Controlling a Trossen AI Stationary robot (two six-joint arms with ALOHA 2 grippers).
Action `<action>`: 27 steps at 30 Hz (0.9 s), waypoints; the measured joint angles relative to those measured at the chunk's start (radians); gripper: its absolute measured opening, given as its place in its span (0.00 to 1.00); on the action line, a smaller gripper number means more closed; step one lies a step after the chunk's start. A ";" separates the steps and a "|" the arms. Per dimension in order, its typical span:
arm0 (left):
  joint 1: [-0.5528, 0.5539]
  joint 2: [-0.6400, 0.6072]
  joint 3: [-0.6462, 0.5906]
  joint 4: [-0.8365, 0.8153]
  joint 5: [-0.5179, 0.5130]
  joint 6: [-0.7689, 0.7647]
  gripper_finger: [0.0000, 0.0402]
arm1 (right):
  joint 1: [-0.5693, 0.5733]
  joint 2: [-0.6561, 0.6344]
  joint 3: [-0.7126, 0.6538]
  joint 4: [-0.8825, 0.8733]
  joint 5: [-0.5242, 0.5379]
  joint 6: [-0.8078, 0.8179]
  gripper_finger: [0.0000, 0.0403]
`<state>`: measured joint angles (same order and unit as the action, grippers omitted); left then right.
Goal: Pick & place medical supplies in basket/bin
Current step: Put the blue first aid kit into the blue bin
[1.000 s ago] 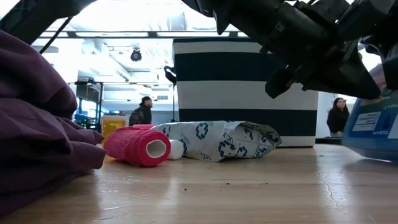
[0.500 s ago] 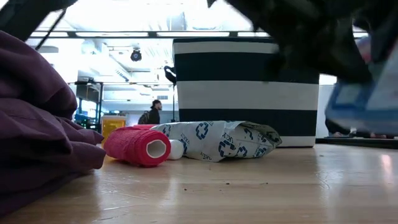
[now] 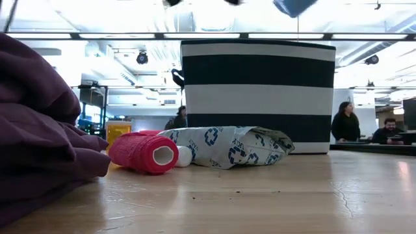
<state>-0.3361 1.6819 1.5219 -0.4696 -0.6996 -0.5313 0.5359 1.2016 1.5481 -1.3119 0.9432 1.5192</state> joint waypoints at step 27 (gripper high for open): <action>-0.109 -0.787 -0.992 0.847 -0.035 -0.082 0.00 | -1.267 0.483 0.262 0.347 -1.067 -0.761 0.39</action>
<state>-0.4454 0.8947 0.5302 0.3771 -0.7341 -0.6133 -0.7314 1.6845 1.8100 -0.9648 -0.1234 0.7584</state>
